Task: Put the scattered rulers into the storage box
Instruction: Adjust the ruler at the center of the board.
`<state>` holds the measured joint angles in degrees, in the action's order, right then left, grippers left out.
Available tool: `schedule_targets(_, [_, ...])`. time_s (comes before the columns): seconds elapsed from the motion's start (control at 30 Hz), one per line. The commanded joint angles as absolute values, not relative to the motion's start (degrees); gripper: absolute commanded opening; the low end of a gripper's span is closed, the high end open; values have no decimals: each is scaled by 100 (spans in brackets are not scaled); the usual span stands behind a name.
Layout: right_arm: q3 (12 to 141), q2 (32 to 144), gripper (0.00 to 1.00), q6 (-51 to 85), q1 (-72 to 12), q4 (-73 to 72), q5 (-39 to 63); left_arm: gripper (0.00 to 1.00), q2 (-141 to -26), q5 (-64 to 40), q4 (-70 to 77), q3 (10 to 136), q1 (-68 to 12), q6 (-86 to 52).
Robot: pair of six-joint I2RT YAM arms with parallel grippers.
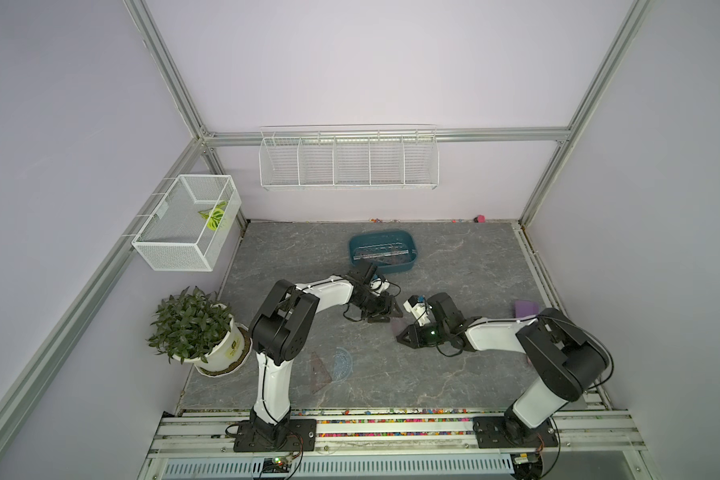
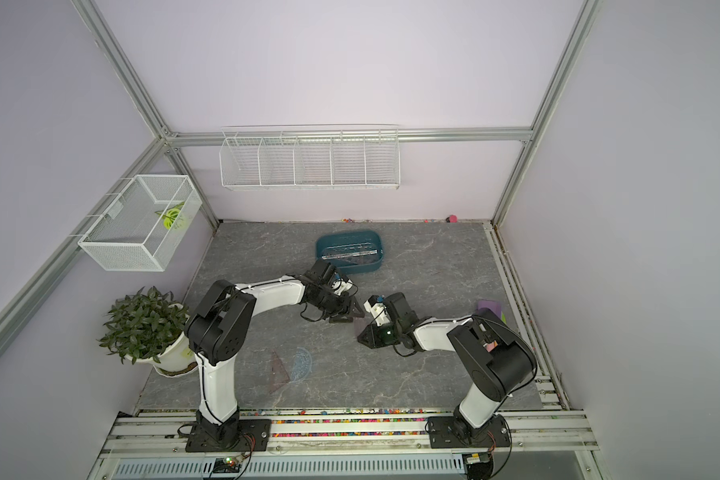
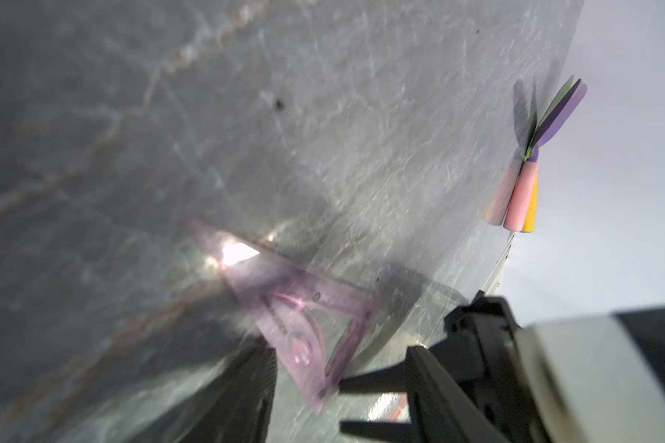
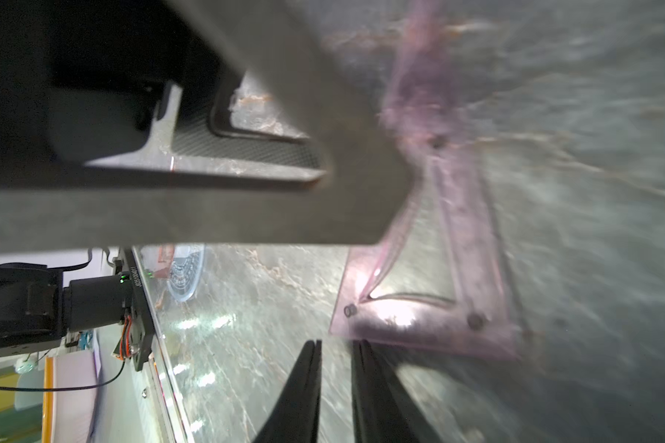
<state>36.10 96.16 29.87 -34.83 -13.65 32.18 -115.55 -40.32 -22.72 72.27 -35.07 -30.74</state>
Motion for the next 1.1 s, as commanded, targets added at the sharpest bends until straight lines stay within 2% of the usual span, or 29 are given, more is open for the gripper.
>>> schedule_targets(0.0, [3664, 9809, 22, 3075, -3543, -1239, 3258, 59, -11903, -3567, -2411, 7240, -3437, -2940])
schedule_targets(0.27, [3693, 8972, 23, 3004, -3453, -892, 3330, 59, -12238, -3805, -2126, 7476, -3419, -3054])
schedule_targets(0.53, [3631, 8192, 23, 2692, -2705, -224, 3409, 59, -12451, -4051, -2007, 7698, -3489, -3154])
schedule_targets(0.63, [3664, 8367, 22, 2642, -2577, -303, 3477, 59, -12086, -3876, -1961, 7375, -3432, -3186])
schedule_targets(0.83, [3872, 9052, 13, 2819, -2583, -905, 3632, 59, -11316, -3642, -2019, 6617, -3095, -3158])
schedule_targets(1.07, [4069, 9609, 8, 2871, -2648, -1231, 3568, 56, -11219, -3690, -1855, 6181, -3081, -3226])
